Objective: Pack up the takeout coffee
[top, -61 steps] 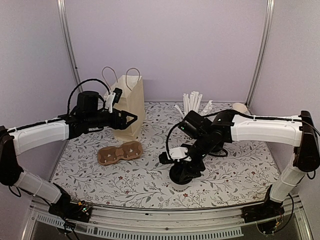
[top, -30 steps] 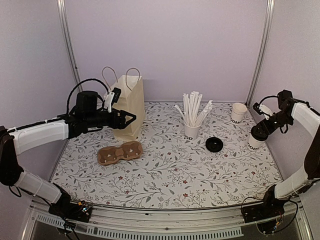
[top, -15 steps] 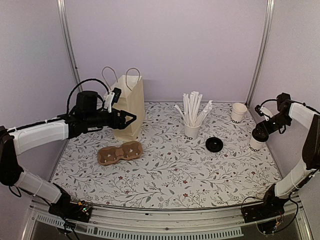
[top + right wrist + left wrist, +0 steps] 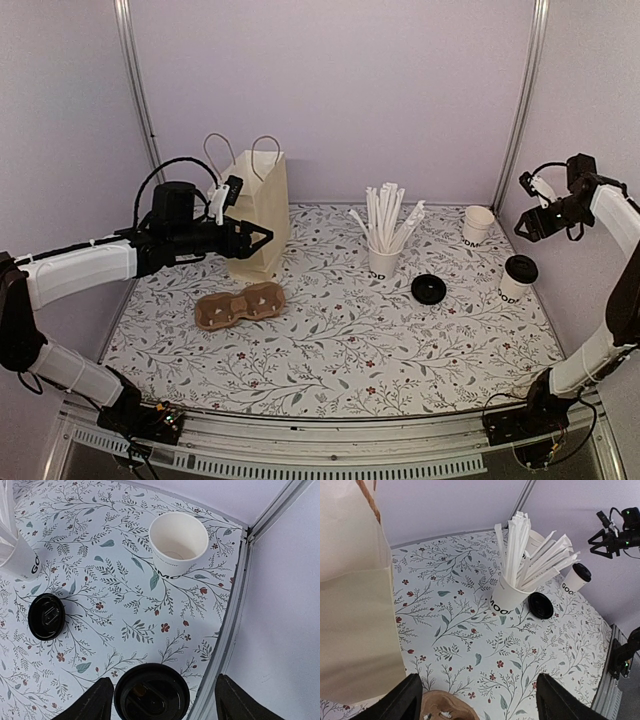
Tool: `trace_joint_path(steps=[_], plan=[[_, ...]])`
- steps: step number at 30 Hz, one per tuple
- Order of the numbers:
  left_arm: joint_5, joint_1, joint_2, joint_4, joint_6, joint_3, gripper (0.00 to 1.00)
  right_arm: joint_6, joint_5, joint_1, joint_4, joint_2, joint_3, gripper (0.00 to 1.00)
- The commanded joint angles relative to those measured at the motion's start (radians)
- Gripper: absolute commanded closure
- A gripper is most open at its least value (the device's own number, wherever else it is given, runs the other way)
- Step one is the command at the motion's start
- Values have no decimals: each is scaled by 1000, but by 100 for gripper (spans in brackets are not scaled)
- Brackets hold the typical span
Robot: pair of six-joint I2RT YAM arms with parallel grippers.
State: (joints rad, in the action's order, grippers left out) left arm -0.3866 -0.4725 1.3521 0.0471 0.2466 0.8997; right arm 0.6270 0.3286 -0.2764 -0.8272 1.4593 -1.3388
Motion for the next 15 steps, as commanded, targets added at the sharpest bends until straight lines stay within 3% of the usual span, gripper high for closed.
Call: trace_joint_path(steps=[1,8,15], plan=[[-12,11,-27,7,-10,-10,20,-48,46,31,-6,77,-63,32],[-18,12,-31,7,-12,-10,20,-77,-86,170,35,177,-149,41],[-26,11,-34,7,-13,-10,20,-84,-219,237,54,326,-265,42]])
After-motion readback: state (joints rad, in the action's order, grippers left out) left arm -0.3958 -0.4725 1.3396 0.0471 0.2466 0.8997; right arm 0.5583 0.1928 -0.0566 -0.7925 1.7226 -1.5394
